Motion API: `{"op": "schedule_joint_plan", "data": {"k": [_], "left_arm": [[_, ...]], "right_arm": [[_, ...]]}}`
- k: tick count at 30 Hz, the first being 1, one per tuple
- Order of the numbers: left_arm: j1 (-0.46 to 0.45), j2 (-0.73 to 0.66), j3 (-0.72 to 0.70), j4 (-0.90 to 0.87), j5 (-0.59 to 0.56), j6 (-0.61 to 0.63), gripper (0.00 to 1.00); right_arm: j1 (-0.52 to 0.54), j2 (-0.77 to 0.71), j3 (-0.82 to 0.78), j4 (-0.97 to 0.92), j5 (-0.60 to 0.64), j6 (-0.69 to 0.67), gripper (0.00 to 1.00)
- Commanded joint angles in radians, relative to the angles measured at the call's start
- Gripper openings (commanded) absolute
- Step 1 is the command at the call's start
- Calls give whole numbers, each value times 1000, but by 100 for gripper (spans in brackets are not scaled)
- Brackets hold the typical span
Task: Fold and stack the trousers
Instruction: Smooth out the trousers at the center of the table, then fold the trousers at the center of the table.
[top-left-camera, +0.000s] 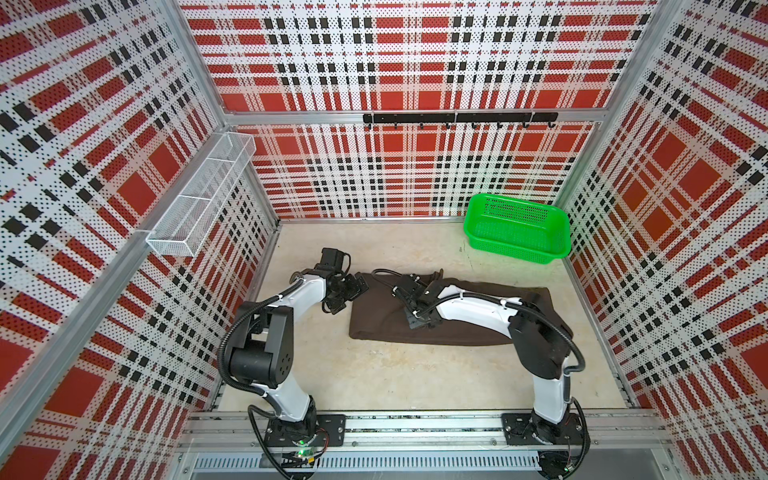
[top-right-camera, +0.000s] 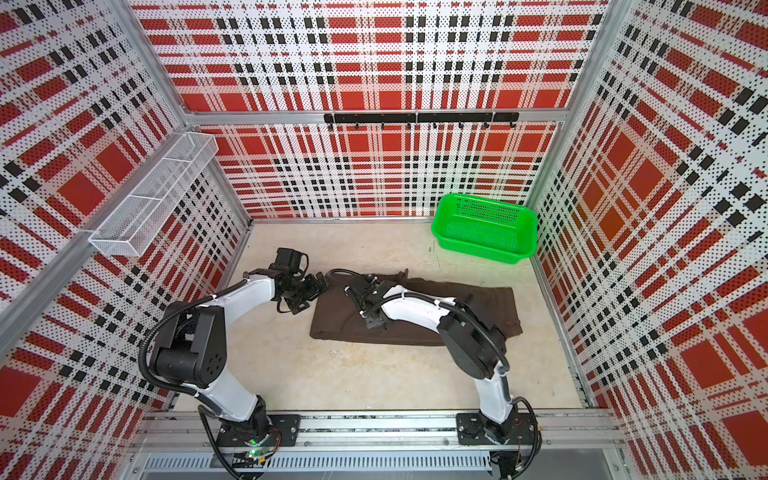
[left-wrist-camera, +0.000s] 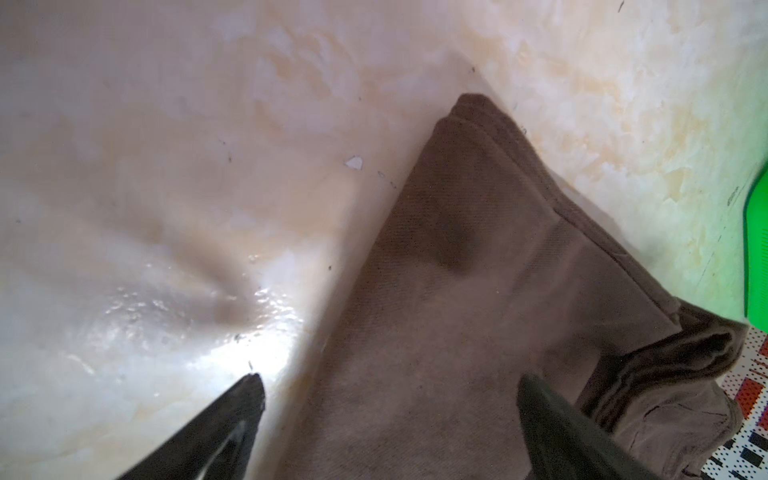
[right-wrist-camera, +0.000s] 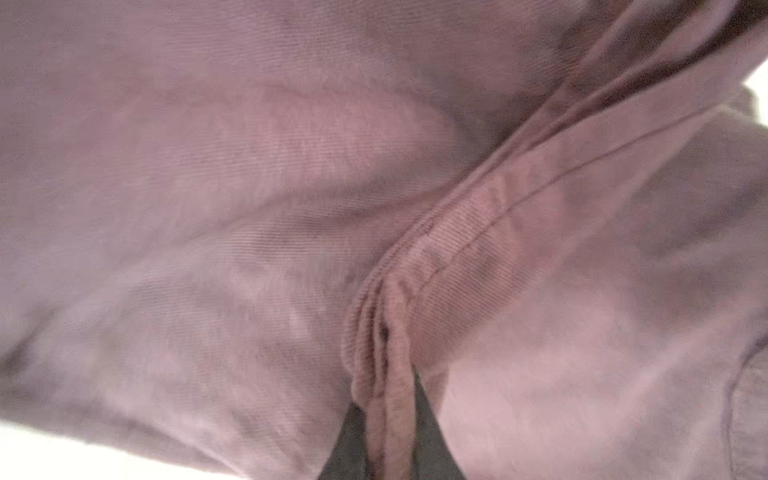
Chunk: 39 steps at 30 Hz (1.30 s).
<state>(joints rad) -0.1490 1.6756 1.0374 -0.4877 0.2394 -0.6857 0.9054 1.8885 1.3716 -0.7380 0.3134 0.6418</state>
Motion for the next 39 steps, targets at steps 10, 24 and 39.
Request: {"op": "schedule_joint_plan", "data": {"k": [10, 24, 39], "left_arm": [[28, -30, -7, -22, -11, 37, 98], [40, -30, 3, -38, -11, 52, 98], [12, -13, -43, -45, 64, 130, 98]], "right_arm": [[-127, -273, -406, 303, -193, 221, 10], [-155, -387, -393, 142, 0, 223, 62], [-291, -182, -256, 193, -134, 65, 50]]}}
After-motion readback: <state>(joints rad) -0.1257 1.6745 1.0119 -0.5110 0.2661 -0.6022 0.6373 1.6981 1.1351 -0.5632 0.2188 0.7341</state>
